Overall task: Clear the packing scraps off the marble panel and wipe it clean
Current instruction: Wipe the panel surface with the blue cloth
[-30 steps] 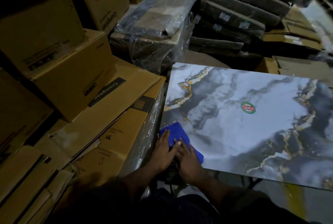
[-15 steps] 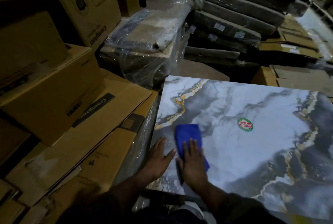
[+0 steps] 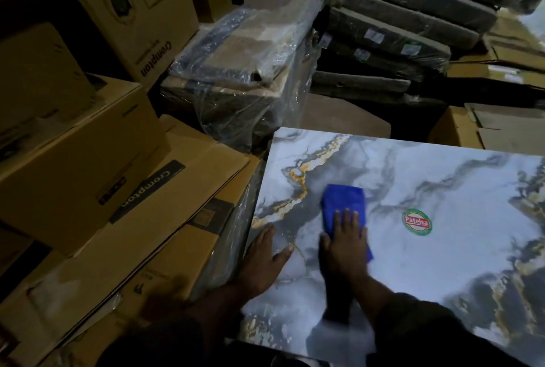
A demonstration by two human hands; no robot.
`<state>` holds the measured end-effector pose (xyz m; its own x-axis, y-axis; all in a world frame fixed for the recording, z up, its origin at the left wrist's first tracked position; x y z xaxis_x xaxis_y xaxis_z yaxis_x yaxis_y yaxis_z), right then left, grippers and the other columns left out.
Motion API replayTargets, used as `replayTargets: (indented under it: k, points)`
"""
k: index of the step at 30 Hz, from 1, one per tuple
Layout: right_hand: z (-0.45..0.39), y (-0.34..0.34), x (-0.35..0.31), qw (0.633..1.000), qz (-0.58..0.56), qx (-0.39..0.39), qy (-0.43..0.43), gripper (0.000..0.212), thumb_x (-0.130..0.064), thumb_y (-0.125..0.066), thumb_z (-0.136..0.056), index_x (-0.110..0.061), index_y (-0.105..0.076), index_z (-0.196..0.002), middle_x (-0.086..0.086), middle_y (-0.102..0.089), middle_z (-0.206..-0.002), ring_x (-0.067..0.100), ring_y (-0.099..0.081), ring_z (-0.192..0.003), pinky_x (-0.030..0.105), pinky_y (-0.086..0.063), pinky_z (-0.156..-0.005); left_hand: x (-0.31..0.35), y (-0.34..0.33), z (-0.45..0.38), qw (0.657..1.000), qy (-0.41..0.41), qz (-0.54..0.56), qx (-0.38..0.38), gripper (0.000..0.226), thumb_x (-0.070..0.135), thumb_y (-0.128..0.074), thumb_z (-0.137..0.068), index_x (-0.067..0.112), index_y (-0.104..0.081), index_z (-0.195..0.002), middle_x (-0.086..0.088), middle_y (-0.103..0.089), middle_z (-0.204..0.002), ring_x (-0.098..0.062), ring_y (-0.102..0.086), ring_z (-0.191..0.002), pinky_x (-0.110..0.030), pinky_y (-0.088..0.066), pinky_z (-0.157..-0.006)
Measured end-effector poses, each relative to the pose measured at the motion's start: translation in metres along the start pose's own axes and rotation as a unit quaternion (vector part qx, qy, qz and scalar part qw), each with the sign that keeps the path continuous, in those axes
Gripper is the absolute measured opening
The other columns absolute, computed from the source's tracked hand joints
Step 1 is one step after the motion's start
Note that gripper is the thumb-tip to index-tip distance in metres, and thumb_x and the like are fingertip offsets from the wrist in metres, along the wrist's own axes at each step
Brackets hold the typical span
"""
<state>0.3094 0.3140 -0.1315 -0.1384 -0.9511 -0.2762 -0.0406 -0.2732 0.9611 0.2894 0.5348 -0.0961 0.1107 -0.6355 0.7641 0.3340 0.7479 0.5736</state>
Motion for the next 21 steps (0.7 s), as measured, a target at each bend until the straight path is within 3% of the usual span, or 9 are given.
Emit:
replayTargets:
  k: [2,4,8,10,12,14,16,18,21]
  points:
    - [0.011,-0.013,-0.037,0.994,-0.02,-0.036,0.099,0.072,-0.051,-0.03,-0.096,-0.013,-0.034,-0.157,0.013,-0.022,-0.165,0.032,-0.014,-0.155,0.057,-0.017,-0.123,0.004,-0.005,-0.007,1.0,-0.014,-0.006,0.016,0.078,0.049,-0.054,-0.101,0.017,-0.018,-0.162,0.0,-0.017,-0.17,-0.013,-0.017,-0.155,-0.034,-0.018,-0.127]
    - [0.031,-0.019,-0.057,0.977,-0.021,-0.057,0.205,0.063,-0.047,-0.027,-0.103,-0.021,-0.025,-0.161,0.005,-0.014,-0.168,0.024,-0.001,-0.157,0.053,-0.011,-0.125,0.006,-0.007,-0.013,0.999,-0.012,-0.006,0.033,0.078,0.049,-0.055,-0.1,0.018,-0.018,-0.162,0.002,-0.018,-0.169,-0.012,-0.016,-0.155,-0.033,-0.018,-0.126]
    - [0.034,-0.011,-0.016,0.936,-0.001,-0.031,0.351,0.056,-0.035,-0.047,-0.102,-0.016,-0.04,-0.154,0.005,-0.031,-0.164,0.025,-0.02,-0.155,0.047,-0.016,-0.124,0.008,-0.007,-0.02,0.997,-0.022,-0.034,0.063,0.086,0.069,-0.046,-0.092,0.017,-0.031,-0.158,-0.001,-0.028,-0.166,-0.017,-0.023,-0.154,-0.028,-0.019,-0.123]
    - [0.015,-0.004,0.021,0.946,0.017,-0.001,0.324,0.058,-0.032,-0.052,-0.096,-0.013,-0.046,-0.15,0.01,-0.04,-0.159,0.03,-0.034,-0.15,0.048,-0.023,-0.121,0.006,-0.006,-0.023,0.997,-0.017,-0.042,0.065,0.087,0.07,-0.047,-0.09,0.016,-0.034,-0.157,-0.001,-0.031,-0.164,-0.017,-0.026,-0.152,-0.023,-0.017,-0.12]
    - [-0.013,0.003,0.047,0.981,0.007,0.003,0.195,0.06,-0.033,-0.047,-0.094,-0.012,-0.046,-0.15,0.011,-0.04,-0.159,0.033,-0.036,-0.148,0.051,-0.025,-0.12,0.002,-0.005,-0.028,0.997,-0.004,-0.038,0.067,0.075,0.056,-0.056,-0.097,0.017,-0.034,-0.157,0.0,-0.031,-0.164,-0.017,-0.027,-0.151,-0.021,-0.017,-0.117]
    - [-0.044,0.003,0.044,0.998,0.016,0.0,0.065,0.064,-0.037,-0.04,-0.093,-0.01,-0.045,-0.151,0.014,-0.037,-0.16,0.034,-0.031,-0.15,0.055,-0.025,-0.118,-0.002,-0.003,-0.033,0.997,0.007,-0.029,0.072,0.07,0.048,-0.057,-0.099,0.016,-0.035,-0.157,-0.002,-0.033,-0.163,-0.018,-0.028,-0.151,-0.021,-0.019,-0.117]
    - [-0.068,-0.003,0.016,1.0,0.002,-0.011,0.012,0.069,-0.04,-0.035,-0.09,-0.006,-0.046,-0.15,0.02,-0.038,-0.158,0.037,-0.033,-0.149,0.057,-0.025,-0.116,-0.003,-0.003,-0.038,0.996,0.019,-0.018,0.085,0.069,0.047,-0.057,-0.099,0.015,-0.036,-0.156,-0.003,-0.034,-0.163,-0.019,-0.03,-0.15,-0.02,-0.02,-0.115]
    - [-0.08,-0.012,-0.018,0.999,-0.011,-0.005,0.047,0.07,-0.04,-0.034,-0.09,-0.004,-0.048,-0.148,0.021,-0.04,-0.157,0.038,-0.034,-0.148,0.058,-0.026,-0.117,-0.003,-0.003,-0.041,0.994,0.022,-0.008,0.11,0.071,0.052,-0.057,-0.097,0.013,-0.039,-0.154,-0.006,-0.038,-0.161,-0.02,-0.035,-0.148,-0.018,-0.021,-0.114]
    - [-0.059,-0.022,-0.06,0.977,-0.027,-0.046,0.204,0.063,-0.04,-0.036,-0.097,-0.012,-0.043,-0.153,0.013,-0.036,-0.161,0.03,-0.022,-0.153,0.057,-0.026,-0.12,-0.004,-0.003,-0.048,0.986,0.014,-0.013,0.166,0.077,0.059,-0.05,-0.093,0.007,-0.046,-0.15,-0.011,-0.045,-0.156,-0.023,-0.041,-0.144,-0.028,-0.03,-0.117]
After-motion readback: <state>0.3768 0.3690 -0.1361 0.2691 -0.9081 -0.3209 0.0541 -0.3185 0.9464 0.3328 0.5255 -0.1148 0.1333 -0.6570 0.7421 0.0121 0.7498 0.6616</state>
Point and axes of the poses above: each hand's wrist, its own z-axis away from the middle knuckle, its own y-axis out of the back of the hand, x = y × z, the point moved 1 cm from there along -z, towards the middle knuckle
